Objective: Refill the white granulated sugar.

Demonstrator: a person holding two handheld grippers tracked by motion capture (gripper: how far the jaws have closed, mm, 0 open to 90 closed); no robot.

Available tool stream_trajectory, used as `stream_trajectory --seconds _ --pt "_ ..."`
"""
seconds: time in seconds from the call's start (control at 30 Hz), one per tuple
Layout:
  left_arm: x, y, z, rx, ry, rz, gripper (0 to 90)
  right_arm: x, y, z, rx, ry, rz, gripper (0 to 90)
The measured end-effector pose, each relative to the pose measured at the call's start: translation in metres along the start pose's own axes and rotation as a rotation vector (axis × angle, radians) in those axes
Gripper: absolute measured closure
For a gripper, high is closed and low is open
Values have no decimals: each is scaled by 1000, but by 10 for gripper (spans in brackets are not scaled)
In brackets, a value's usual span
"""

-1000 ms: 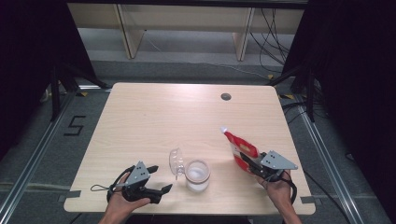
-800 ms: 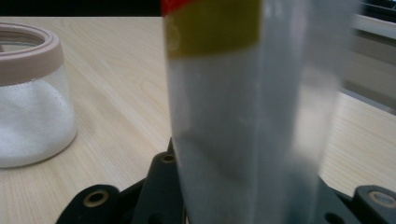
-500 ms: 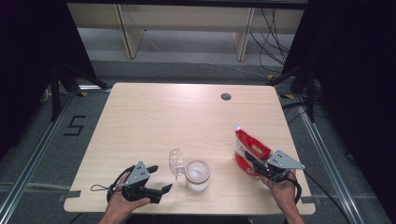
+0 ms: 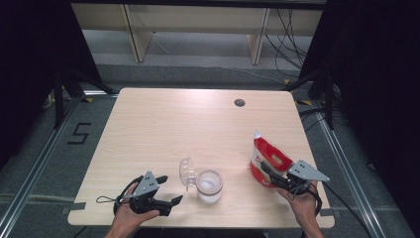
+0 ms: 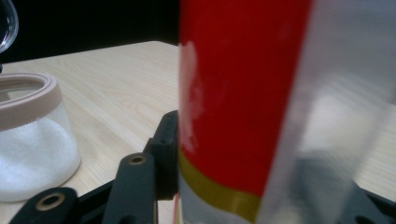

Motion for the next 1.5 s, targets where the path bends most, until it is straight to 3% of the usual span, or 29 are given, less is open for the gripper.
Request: stream_trajectory --seconds 0.07,0.13,0.17,0.2,0.23,0.3,0.33,0.37,0.4,0.47,0.57,0.77,0.8,0.83,0.87,0.9,0.97,1.0,1.03,1.17,1.23,1.27,1.3,1.4,1.47,1.5 --pt "0 0 -1 5 7 -1 160 0 -1 -2 11 15 -13 515" --pt "1 1 0 2 -24 -2 160 1 -3 -1 59 23 -36 456" --pt "1 0 0 1 -24 -4 160 1 -3 -1 60 16 -37 431" --pt "1 0 0 1 -25 -4 160 1 -4 -3 66 49 -40 413" --pt "1 1 0 2 -25 1 160 1 -6 -2 87 38 -44 401" --pt "1 0 0 2 -15 -2 160 2 -11 -5 75 62 -56 388" --pt "1 0 0 2 -21 -2 160 1 -13 -5 101 64 -36 373" --pt "1 0 0 -1 -17 -5 160 2 -16 -8 117 82 -52 368" --pt "1 0 -1 1 -4 -5 160 4 -18 -9 112 66 -71 369" --pt "1 1 0 4 -3 -1 160 5 -21 -13 107 92 -50 368" --pt "1 0 -1 3 3 -5 159 6 -29 -14 139 77 -63 366" --pt "1 0 -1 4 1 -4 160 8 -41 -21 152 129 -81 352" --pt "1 0 -1 4 4 -3 160 9 -44 -19 160 115 -93 347" --pt "1 0 -2 2 -1 -3 159 9 -47 -20 173 147 -96 336" --pt "2 0 -1 -1 -27 -2 159 10 -48 -19 193 140 -89 324" --pt "1 1 -2 2 -17 4 160 11 -50 -22 190 165 -108 315" --pt "2 0 -3 -7 -33 -4 159 13 -54 -22 184 135 -118 312" --pt "2 0 -4 -6 -18 -6 159 13 -55 -21 177 124 -112 314" --pt "2 1 -2 -6 -40 -3 159 13 -54 -20 180 111 -95 317" --pt "2 1 -2 -5 -29 -4 159 16 -54 -23 171 132 -147 315" --pt "2 0 -4 -9 -28 -5 159 16 -54 -24 153 131 -146 316" --pt "2 0 -5 -7 -10 -7 159 16 -54 -28 181 162 -137 316" --pt "2 0 -5 -8 -14 -11 159 16 -54 -26 182 132 -139 316" --pt "1 1 -4 -9 -14 -11 159 20 -55 -27 172 141 -164 313" --pt "1 2 -2 -3 -37 -9 159 22 -55 -25 175 131 -169 304" --pt "0 2 -3 -2 -20 -10 159 23 -56 -26 158 149 -182 304"
Point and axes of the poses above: each handheld gripper's, and its own axes: y roughly forward along the jaws, x roughly out of its underside, z roughly to its right, the point moved 5 cm from there along y, roughly forward along the jaws, and after that the axes turned 1 degree about -z, right-handed, at the moved point
